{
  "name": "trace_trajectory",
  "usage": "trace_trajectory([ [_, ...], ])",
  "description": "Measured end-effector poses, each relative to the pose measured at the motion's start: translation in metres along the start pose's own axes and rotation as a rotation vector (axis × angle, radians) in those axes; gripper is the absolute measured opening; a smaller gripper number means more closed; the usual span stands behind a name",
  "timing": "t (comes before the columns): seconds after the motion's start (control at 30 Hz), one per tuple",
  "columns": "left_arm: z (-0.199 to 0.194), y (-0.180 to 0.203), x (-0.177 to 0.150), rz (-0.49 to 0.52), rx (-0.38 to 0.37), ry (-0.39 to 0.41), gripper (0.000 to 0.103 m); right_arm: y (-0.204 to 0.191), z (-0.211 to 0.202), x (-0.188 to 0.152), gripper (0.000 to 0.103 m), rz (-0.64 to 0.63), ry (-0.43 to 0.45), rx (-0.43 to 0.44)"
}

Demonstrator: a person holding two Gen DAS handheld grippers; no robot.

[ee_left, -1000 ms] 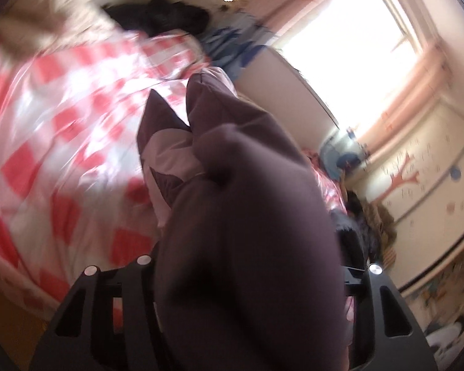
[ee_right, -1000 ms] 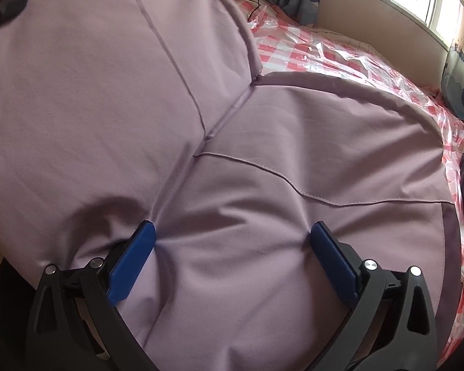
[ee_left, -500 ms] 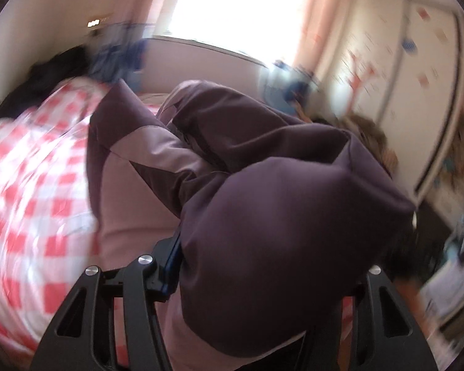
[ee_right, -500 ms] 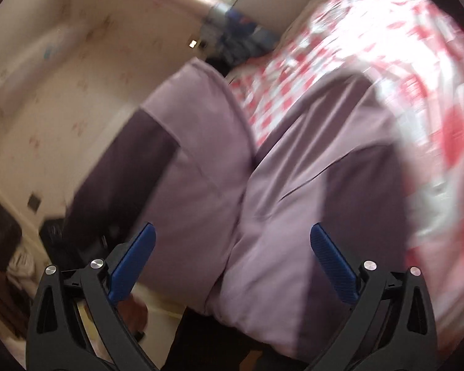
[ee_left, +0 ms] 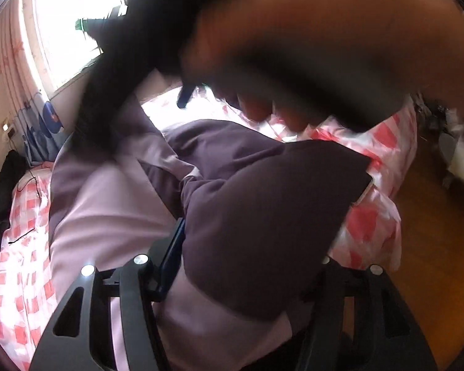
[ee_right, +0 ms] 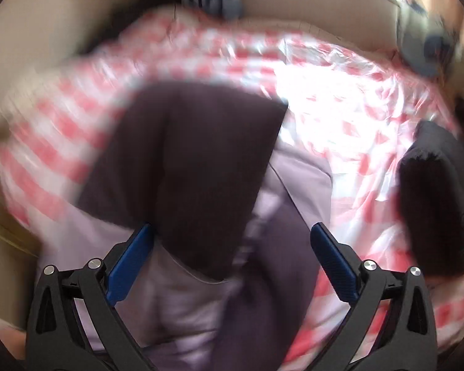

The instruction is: Fold large clothes

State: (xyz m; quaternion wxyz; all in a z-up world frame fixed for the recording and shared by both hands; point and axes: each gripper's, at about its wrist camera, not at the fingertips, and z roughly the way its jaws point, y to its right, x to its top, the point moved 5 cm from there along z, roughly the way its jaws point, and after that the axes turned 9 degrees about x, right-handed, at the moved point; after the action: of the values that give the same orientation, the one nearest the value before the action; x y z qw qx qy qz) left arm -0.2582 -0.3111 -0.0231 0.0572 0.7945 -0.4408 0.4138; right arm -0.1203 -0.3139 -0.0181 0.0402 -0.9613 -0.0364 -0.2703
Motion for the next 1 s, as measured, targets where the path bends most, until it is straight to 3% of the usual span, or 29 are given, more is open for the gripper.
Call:
trace_trajectory([
  [0.1,-0.020,-0.022,-0.007,-0.057,-0.133,-0.039,0.056,0.015,0.021,-0.023,0.097,0.072,-0.003,0.036],
  [0.17,-0.032,-0.062,-0.003,-0.195,-0.253,-0.053,0.058,0.022,0.022,-0.036,0.097,0.086,0.006,0.018],
  [0.23,-0.042,-0.108,-0.005,-0.352,-0.263,-0.031,0.060,0.032,0.024,-0.044,0.097,0.095,0.002,-0.014],
  [0.27,-0.041,-0.141,-0.009,-0.453,-0.234,-0.026,0.063,0.038,0.027,-0.041,0.097,0.097,0.000,-0.024],
  [0.33,-0.023,-0.204,-0.026,-0.665,-0.177,-0.049,0.079,0.038,0.029,-0.046,0.097,0.091,0.002,-0.050],
  [0.37,-0.012,-0.222,-0.036,-0.739,-0.186,-0.075,0.079,0.034,0.031,-0.047,0.097,0.079,0.003,-0.073],
  [0.4,0.015,-0.249,-0.057,-0.874,-0.216,-0.136,0.079,0.036,0.031,-0.049,0.097,0.071,0.005,-0.091],
  [0.47,0.052,-0.274,-0.090,-1.049,-0.269,-0.230,0.079,0.035,0.034,-0.049,0.097,0.065,0.021,-0.121],
  [0.5,0.066,-0.270,-0.096,-1.085,-0.327,-0.252,0.079,0.034,0.035,-0.051,0.097,0.073,0.042,-0.126],
  [0.57,0.092,-0.260,-0.105,-1.138,-0.427,-0.291,0.084,0.038,0.036,-0.058,0.097,0.106,0.086,-0.114],
  [0.6,0.103,-0.253,-0.105,-1.171,-0.498,-0.286,0.092,0.041,0.038,-0.063,0.097,0.142,0.121,-0.091],
  [0.63,0.111,-0.245,-0.103,-1.171,-0.538,-0.294,0.096,0.045,0.040,-0.065,0.097,0.175,0.160,-0.066],
  [0.67,0.116,-0.241,-0.099,-1.155,-0.530,-0.290,0.096,0.047,0.041,-0.071,0.097,0.207,0.240,-0.038],
  [0.77,0.105,-0.240,-0.082,-1.043,-0.460,-0.232,0.096,0.057,0.046,-0.083,0.097,0.318,0.395,0.089],
  [0.83,0.097,-0.243,-0.077,-0.992,-0.411,-0.199,0.094,0.054,0.048,-0.073,0.097,0.340,0.428,0.130],
  [1.0,0.060,-0.302,-0.082,-0.978,-0.205,-0.107,0.090,-0.011,0.075,0.005,0.097,0.269,0.475,0.311],
])
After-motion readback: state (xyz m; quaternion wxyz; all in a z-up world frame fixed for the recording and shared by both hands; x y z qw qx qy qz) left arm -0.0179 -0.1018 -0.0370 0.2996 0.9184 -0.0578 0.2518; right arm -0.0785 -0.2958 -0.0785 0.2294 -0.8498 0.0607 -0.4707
